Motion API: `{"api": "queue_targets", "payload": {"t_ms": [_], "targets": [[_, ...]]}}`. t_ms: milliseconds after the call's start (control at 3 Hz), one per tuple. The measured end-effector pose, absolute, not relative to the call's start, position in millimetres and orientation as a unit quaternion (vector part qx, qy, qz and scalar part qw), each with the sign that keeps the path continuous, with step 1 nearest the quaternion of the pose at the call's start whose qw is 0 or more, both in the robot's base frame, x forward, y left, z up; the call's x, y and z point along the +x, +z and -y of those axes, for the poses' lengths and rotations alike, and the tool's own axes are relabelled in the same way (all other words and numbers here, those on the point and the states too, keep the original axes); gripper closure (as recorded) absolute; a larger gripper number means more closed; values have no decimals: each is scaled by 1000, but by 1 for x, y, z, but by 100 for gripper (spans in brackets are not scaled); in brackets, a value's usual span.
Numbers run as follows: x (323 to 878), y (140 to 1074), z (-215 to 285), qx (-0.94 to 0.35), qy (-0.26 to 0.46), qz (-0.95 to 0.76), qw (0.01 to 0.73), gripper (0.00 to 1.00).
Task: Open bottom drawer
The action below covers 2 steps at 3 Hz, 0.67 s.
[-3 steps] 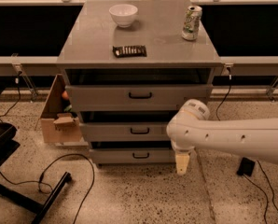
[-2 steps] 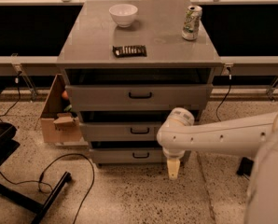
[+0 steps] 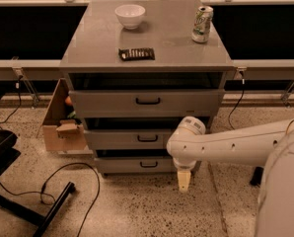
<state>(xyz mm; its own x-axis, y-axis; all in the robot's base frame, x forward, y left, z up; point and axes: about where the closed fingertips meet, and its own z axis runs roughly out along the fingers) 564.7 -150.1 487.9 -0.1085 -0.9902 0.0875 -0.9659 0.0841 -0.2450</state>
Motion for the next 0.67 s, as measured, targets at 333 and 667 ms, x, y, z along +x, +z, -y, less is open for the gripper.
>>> {"api": "queue_targets", "payload": {"t_ms": [333,667], "targets": [[570,449,156,-648,-85,-755,53,0],[587,384,158,-640,-54,-764,62,0]]}}
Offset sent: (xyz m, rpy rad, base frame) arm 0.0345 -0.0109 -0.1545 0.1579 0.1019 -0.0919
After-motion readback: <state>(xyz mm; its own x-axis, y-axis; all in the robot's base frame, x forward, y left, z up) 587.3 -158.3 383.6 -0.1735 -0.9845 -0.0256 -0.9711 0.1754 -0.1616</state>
